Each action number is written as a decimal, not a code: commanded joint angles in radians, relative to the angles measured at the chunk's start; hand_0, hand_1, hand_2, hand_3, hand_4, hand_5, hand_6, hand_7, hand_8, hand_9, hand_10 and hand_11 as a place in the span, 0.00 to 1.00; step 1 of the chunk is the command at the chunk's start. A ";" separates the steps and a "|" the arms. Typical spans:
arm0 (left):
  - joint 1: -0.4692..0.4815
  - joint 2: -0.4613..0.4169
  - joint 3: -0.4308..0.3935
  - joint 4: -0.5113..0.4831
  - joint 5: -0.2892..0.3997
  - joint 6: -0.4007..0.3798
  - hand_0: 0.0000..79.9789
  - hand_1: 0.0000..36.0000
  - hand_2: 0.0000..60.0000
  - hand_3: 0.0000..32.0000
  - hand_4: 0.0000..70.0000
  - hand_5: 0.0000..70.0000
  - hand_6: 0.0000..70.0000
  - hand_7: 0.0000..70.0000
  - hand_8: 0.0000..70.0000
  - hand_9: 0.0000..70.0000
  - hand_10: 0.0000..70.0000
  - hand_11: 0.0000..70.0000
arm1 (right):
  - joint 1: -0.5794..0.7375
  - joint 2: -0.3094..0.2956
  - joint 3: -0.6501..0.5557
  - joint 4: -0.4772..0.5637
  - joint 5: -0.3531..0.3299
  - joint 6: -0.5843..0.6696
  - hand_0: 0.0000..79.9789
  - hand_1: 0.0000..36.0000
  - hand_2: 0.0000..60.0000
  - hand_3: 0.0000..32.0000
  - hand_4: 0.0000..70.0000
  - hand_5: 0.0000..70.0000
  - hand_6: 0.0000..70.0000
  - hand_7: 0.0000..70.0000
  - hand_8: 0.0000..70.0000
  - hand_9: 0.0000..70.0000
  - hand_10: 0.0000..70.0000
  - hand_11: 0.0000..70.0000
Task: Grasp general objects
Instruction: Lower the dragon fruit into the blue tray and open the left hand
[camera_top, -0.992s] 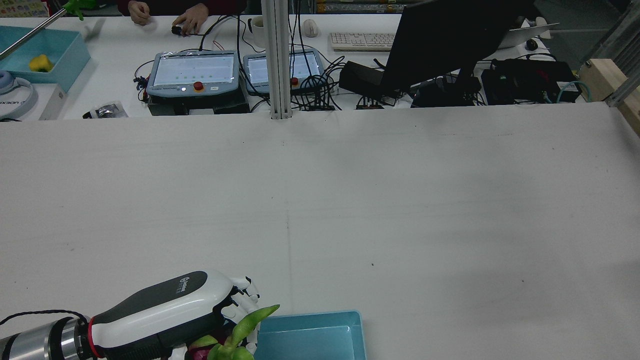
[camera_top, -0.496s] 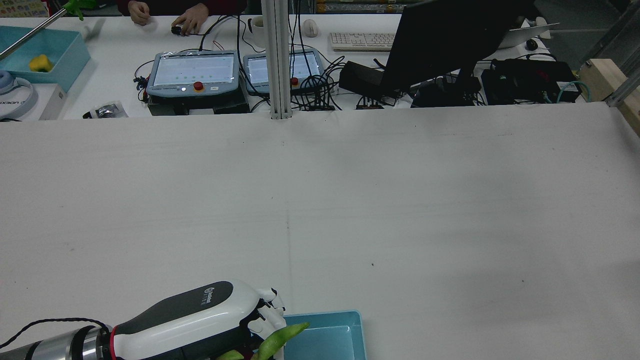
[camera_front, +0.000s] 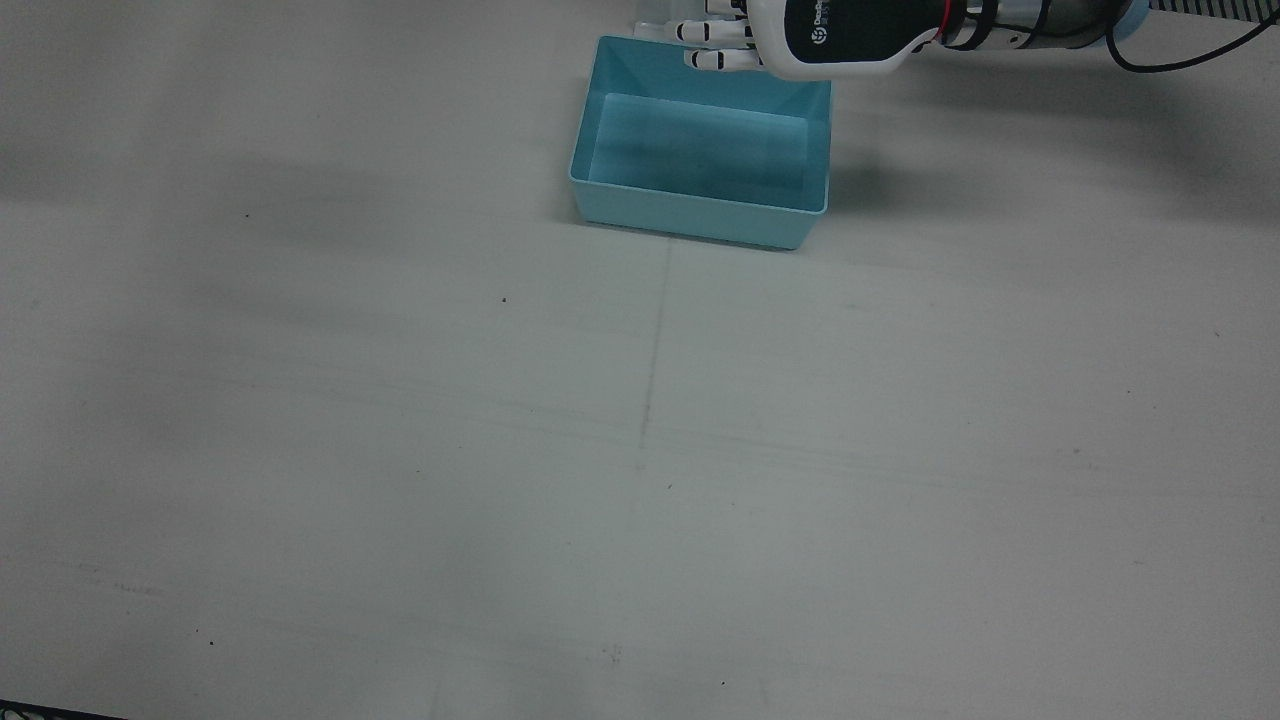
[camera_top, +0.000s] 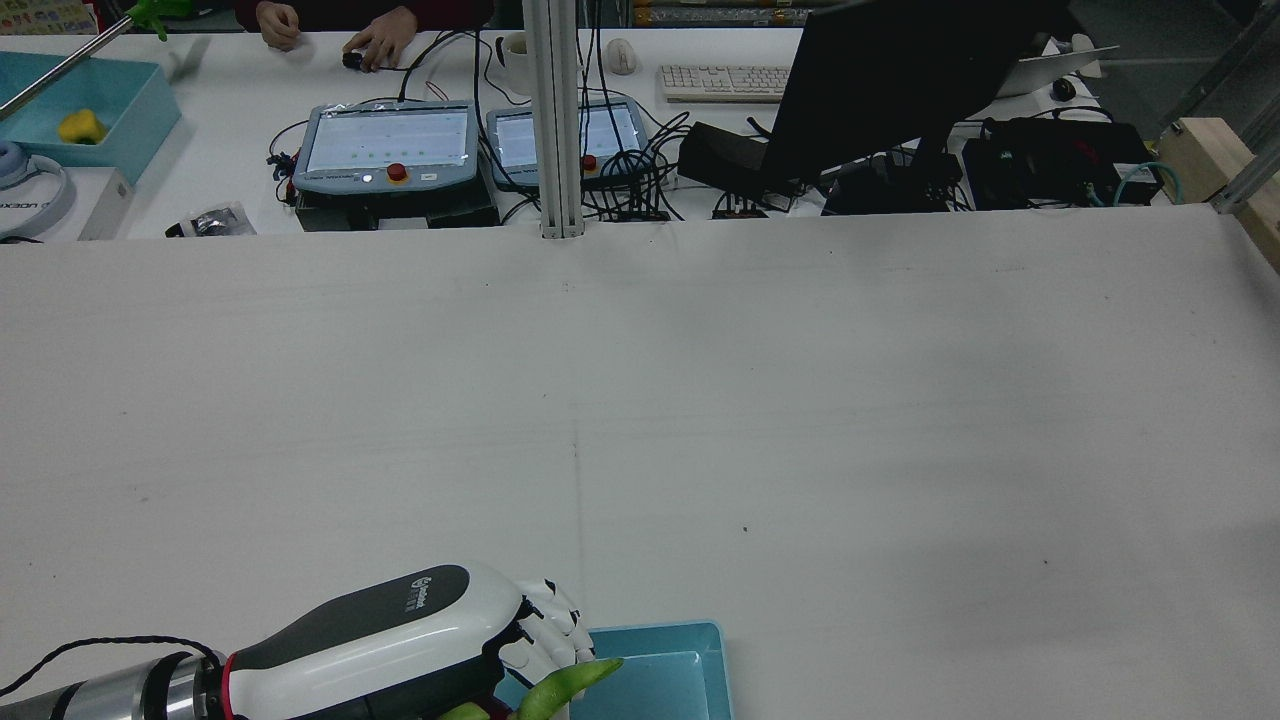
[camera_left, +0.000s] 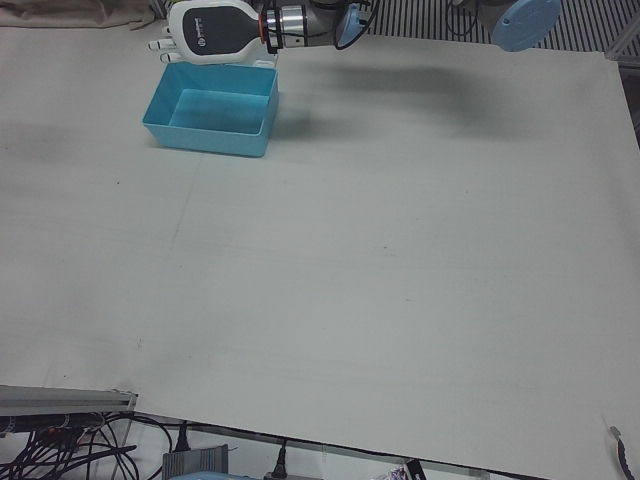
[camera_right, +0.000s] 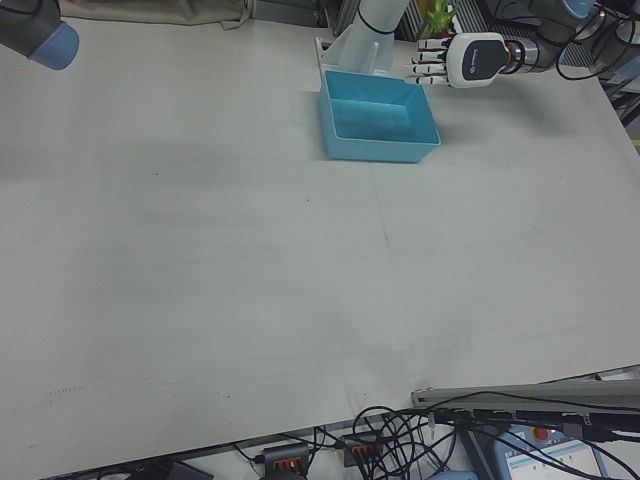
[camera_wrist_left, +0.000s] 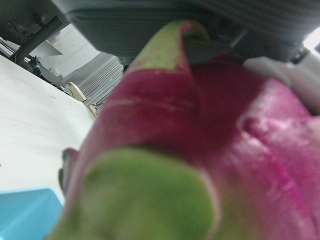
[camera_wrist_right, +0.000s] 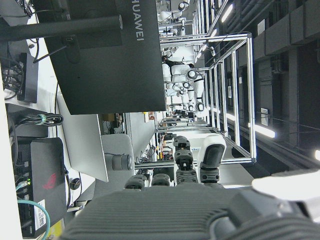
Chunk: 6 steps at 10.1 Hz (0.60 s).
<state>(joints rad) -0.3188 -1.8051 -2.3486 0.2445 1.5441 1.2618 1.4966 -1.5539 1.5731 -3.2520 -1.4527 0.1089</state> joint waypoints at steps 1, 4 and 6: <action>-0.008 -0.003 -0.038 0.059 0.001 -0.005 0.64 0.34 0.00 0.00 0.00 0.00 0.00 0.11 0.01 0.00 0.24 0.37 | 0.001 0.000 -0.001 0.000 0.000 0.000 0.00 0.00 0.00 0.00 0.00 0.00 0.00 0.00 0.00 0.00 0.00 0.00; -0.008 -0.057 -0.031 0.117 0.001 -0.004 0.63 0.32 0.00 0.00 0.00 0.00 0.00 0.12 0.01 0.00 0.22 0.35 | -0.001 0.000 -0.001 0.000 0.000 0.000 0.00 0.00 0.00 0.00 0.00 0.00 0.00 0.00 0.00 0.00 0.00 0.00; -0.028 -0.062 -0.006 0.183 0.002 -0.022 0.63 0.30 0.00 0.00 0.00 0.00 0.00 0.11 0.00 0.00 0.21 0.33 | -0.001 0.000 -0.001 0.000 0.000 0.000 0.00 0.00 0.00 0.00 0.00 0.00 0.00 0.00 0.00 0.00 0.00 0.00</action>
<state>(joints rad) -0.3287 -1.8539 -2.3796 0.3536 1.5452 1.2572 1.4965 -1.5539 1.5726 -3.2520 -1.4527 0.1089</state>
